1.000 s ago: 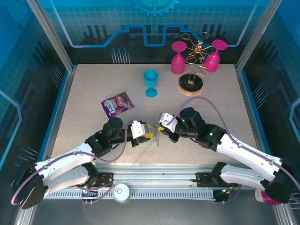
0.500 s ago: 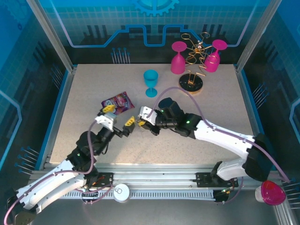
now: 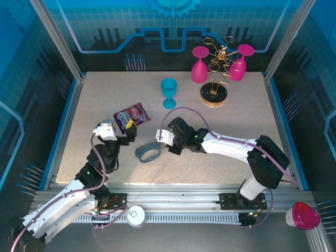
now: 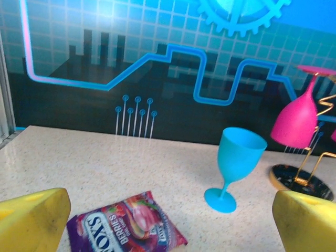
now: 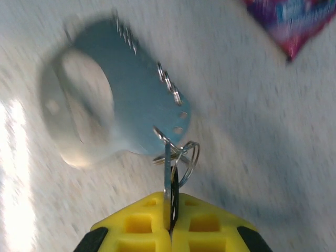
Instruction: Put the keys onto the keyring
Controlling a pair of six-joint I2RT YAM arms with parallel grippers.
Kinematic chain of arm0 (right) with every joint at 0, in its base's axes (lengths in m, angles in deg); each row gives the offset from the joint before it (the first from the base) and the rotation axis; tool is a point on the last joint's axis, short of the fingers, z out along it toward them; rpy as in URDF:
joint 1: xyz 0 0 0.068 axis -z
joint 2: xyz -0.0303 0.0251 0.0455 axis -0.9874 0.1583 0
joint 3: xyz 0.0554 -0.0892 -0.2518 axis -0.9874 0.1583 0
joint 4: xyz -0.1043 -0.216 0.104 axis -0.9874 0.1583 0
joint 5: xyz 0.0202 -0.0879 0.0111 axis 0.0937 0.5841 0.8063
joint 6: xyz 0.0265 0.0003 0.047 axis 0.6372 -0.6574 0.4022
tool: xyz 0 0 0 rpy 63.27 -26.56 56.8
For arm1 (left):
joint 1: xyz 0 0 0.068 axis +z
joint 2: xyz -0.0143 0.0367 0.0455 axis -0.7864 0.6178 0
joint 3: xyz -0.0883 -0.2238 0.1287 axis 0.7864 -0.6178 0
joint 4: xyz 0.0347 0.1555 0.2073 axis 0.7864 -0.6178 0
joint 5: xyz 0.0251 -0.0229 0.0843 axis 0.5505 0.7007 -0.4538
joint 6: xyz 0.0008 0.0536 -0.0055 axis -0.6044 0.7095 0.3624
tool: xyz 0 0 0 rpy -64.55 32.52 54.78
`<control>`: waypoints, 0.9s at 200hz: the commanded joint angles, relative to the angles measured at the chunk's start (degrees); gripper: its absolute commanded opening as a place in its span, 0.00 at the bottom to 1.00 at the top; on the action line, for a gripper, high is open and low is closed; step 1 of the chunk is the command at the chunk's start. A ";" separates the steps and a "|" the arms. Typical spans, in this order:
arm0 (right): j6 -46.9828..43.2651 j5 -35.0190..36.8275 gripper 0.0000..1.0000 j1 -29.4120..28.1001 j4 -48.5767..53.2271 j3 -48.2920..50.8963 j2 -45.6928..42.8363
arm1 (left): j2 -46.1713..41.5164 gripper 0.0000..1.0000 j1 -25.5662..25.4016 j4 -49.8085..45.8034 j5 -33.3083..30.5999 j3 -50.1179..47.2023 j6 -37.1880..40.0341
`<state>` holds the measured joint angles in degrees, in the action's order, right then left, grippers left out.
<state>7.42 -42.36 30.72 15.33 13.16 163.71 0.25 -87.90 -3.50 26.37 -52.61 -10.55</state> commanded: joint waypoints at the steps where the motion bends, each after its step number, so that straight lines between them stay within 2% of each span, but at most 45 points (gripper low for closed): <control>1: -8.86 14.88 0.00 0.34 9.91 1.59 -1.52 | 1.21 0.99 1.23 -1.31 -1.87 -1.46 -1.40; 6: -9.65 17.08 0.01 0.34 10.65 1.99 -1.36 | 1.60 0.99 1.33 -1.39 -1.90 -1.60 -1.01; 20: -11.37 22.78 0.12 0.35 12.06 3.33 -0.81 | 2.94 0.99 1.65 -1.65 -2.08 -2.13 0.61; 39: -12.71 28.55 0.35 1.20 12.51 5.16 -0.28 | 5.15 0.99 2.12 -1.91 -2.77 -2.70 2.82; 59: -10.21 30.61 0.56 4.03 14.58 5.51 -1.10 | 7.09 0.99 3.87 -2.39 -2.07 -2.71 3.67; 82: -6.31 31.03 0.64 9.35 14.30 8.06 -6.18 | 7.87 0.99 7.89 -4.44 3.16 -1.82 3.92; 99: 0.46 25.35 0.68 15.39 10.86 9.26 -13.07 | 9.31 0.99 10.96 -3.55 3.70 -2.40 4.67; 116: 10.12 14.41 0.70 23.14 1.11 13.61 -20.33 | 11.82 0.99 13.70 -0.68 3.39 -4.05 4.33; 132: 18.76 5.48 0.71 30.05 -14.91 21.53 -25.01 | 14.90 0.99 15.53 3.44 3.56 -5.69 3.42; 144: 20.34 3.17 0.73 33.71 -28.97 28.49 -25.87 | 17.92 0.99 16.48 7.51 3.33 -6.75 3.60; 153: 21.04 4.72 0.73 35.80 -38.16 32.71 -24.75 | 20.34 0.99 17.16 11.15 3.33 -7.41 3.58; 163: 22.59 4.67 0.74 39.04 -47.26 35.85 -22.24 | 23.64 0.99 18.28 15.63 4.66 -8.05 3.85; 180: 24.12 0.27 0.73 44.16 -62.06 39.41 -16.65 | 30.80 0.99 20.66 23.78 8.25 -8.40 4.46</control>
<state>24.93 -34.86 69.27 -17.87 47.97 141.53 24.23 -69.98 5.70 30.34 -60.10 -7.21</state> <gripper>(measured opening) 0.735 0.990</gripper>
